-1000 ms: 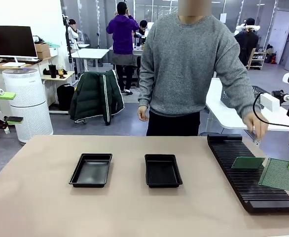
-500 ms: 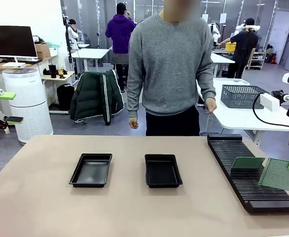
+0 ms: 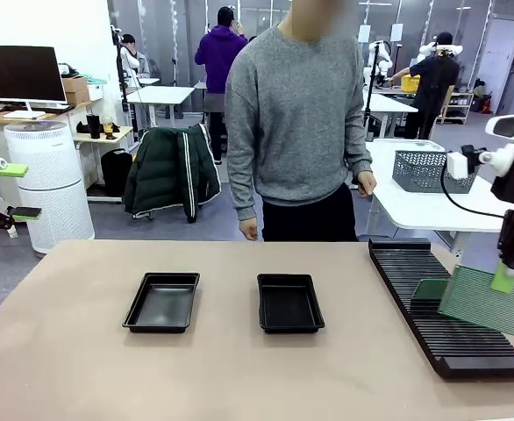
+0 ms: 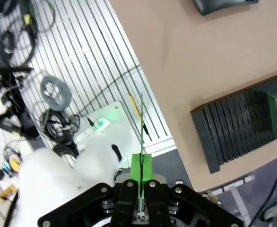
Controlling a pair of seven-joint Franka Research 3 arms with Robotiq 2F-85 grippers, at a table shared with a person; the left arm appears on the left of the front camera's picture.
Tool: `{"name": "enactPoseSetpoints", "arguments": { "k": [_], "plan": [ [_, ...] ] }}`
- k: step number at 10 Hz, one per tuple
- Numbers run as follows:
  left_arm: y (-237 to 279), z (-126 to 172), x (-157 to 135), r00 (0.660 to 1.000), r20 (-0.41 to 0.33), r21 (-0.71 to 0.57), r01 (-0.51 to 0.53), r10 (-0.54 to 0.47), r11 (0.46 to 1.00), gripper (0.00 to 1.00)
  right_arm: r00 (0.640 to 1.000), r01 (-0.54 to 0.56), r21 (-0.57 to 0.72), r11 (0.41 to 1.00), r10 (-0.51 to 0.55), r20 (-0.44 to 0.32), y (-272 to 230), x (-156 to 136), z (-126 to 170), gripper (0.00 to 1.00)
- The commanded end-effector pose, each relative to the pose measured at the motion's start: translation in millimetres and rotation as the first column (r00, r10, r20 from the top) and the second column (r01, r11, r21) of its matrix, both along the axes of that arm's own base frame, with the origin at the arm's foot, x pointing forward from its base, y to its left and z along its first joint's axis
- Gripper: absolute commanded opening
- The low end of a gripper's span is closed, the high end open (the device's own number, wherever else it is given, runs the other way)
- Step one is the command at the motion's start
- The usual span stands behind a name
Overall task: Inspect and transfer BCBs to ESD trays.
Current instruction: Pick up the Blank PCB from the PCB Rack and place it in the left ESD tray.
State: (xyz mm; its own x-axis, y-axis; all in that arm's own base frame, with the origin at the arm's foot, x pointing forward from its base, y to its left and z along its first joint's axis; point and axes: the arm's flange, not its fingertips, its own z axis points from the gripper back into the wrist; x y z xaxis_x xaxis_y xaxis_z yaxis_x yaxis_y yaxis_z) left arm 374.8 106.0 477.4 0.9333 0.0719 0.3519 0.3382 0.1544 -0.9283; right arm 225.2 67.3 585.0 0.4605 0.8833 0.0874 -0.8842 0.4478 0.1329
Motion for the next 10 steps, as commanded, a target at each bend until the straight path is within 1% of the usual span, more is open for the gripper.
{"name": "enactPoseSetpoints", "arguments": {
  "k": [1,4,5,6,7,9,10],
  "plan": [
    [1,1,-1,1.0,0.002,-0.002,-0.001,0.001,1.0,1.0,0.997,0.075,0.041,0.996,-0.074,-0.022,31,10,8,0.02],
    [1,1,-1,1.0,0.002,-0.002,-0.001,0.001,1.0,1.0,0.983,0.169,0.073,0.983,-0.163,-0.079,74,17,16,0.02],
    [1,1,-1,1.0,0.002,-0.002,-0.001,0.001,1.0,1.0,0.97,0.234,0.08,0.969,-0.226,-0.093,83,19,18,0.02],
    [1,1,-1,1.0,0.002,-0.002,-0.001,0.001,1.0,1.0,0.95,0.301,0.099,0.948,-0.289,-0.116,93,25,18,0.02],
    [1,1,-1,1.0,0.002,-0.002,-0.001,0.001,1.0,1.0,0.933,0.347,0.134,0.928,-0.328,-0.145,104,33,19,0.02],
    [1,1,-1,1.0,0.002,-0.002,-0.001,0.001,1.0,1.0,0.885,0.455,0.197,0.869,-0.415,-0.213,132,46,22,0.02],
    [1,1,-1,1.0,0.002,-0.002,-0.001,0.001,1.0,1.0,0.863,0.495,0.194,0.847,-0.454,-0.22,147,55,22,0.02]
  ]
}}
